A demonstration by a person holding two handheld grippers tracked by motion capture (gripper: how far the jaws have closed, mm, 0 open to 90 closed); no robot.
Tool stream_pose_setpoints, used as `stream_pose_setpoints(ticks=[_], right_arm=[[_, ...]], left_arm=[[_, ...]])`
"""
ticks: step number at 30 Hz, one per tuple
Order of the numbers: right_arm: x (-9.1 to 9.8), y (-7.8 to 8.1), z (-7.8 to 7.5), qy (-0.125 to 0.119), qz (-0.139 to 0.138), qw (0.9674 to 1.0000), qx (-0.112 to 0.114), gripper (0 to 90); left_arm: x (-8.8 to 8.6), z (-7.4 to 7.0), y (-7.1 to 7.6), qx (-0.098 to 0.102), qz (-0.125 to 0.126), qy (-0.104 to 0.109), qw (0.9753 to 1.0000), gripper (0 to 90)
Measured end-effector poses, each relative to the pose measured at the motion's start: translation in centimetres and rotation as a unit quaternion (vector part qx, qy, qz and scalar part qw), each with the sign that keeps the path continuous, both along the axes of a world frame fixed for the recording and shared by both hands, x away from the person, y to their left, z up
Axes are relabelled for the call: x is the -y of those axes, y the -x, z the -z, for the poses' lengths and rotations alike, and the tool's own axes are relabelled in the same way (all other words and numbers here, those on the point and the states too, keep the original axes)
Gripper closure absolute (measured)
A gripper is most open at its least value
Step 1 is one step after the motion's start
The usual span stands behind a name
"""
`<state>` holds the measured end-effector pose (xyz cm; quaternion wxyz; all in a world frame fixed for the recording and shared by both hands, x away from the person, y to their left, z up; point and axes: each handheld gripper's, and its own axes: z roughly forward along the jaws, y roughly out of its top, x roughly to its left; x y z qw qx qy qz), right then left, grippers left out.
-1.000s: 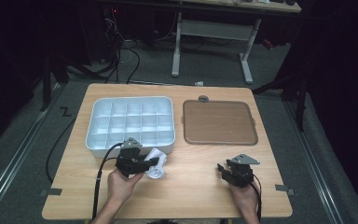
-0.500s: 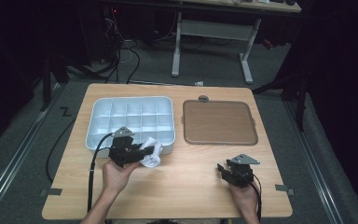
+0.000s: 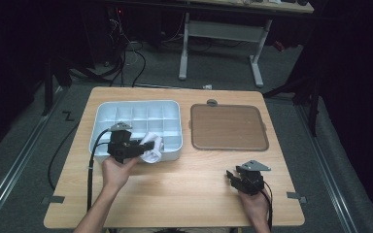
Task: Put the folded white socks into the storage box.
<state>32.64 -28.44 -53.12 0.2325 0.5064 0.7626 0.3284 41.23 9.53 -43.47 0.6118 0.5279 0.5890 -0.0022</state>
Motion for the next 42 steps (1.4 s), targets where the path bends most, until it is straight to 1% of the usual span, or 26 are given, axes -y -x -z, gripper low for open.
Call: stream_pose_setpoints(ticks=[2, 10, 18, 20, 21, 23, 24, 25, 26, 28, 30, 33, 35, 42], right_arm=[[0.0, 0.0, 0.0, 0.0, 0.0, 1.0, 0.0, 54.0], [0.0, 0.0, 0.0, 0.0, 0.001, 1.0, 0.0, 54.0], [0.0, 0.0, 0.0, 0.0, 0.0, 1.0, 0.0, 53.9], [0.0, 0.0, 0.0, 0.001, 0.0, 1.0, 0.0, 53.9], [0.0, 0.0, 0.0, 0.0, 0.0, 1.0, 0.0, 53.8], [0.0, 0.0, 0.0, 0.0, 0.0, 1.0, 0.0, 53.8], [0.0, 0.0, 0.0, 0.0, 0.0, 1.0, 0.0, 53.8], [0.0, 0.0, 0.0, 0.0, 0.0, 1.0, 0.0, 53.8], [0.0, 0.0, 0.0, 0.0, 0.0, 1.0, 0.0, 53.8], [0.0, 0.0, 0.0, 0.0, 0.0, 1.0, 0.0, 53.8], [0.0, 0.0, 0.0, 0.0, 0.0, 1.0, 0.0, 53.6], [0.0, 0.0, 0.0, 0.001, -0.001, 1.0, 0.0, 53.5], [0.0, 0.0, 0.0, 0.001, -0.001, 1.0, 0.0, 53.5], [0.0, 0.0, 0.0, 0.001, -0.001, 1.0, 0.0, 53.5]], left_arm=[[-0.3, 0.2, -0.5, -0.006, -0.005, 0.003, 1.0, 68.1], [-1.5, 0.5, -1.7, -0.016, -0.026, 0.017, 0.9994, 68.1], [-2.1, 1.0, -2.7, -0.025, -0.04, 0.017, 0.9988, 68.1], [-2.1, 1.1, -2.9, -0.026, -0.042, 0.012, 0.9987, 68.0], [-1.9, 1.0, -3.1, -0.023, -0.044, 0.007, 0.9987, 68.0], [-1.8, 0.8, -3.4, -0.021, -0.045, 0.002, 0.9988, 68.0], [-1.7, 0.7, -3.5, -0.019, -0.047, 0.001, 0.9987, 68.0], [-1.7, 0.8, -3.6, -0.022, -0.047, 0.003, 0.9986, 68.0], [-1.6, 1.0, -3.7, -0.026, -0.047, 0.001, 0.9986, 68.0], [-1.6, 1.5, -4.0, -0.03, -0.052, -0.012, 0.9981, 68.0], [-1.6, 1.9, -4.3, -0.033, -0.057, -0.017, 0.9976, 68.0], [-1.3, 2.2, -4.3, -0.025, -0.062, -0.035, 0.9971, 67.8], [-1.2, 2.4, -4.3, -0.024, -0.063, -0.045, 0.9968, 67.7], [-1.1, 2.7, -4.4, -0.022, -0.066, -0.057, 0.9959, 67.7]])
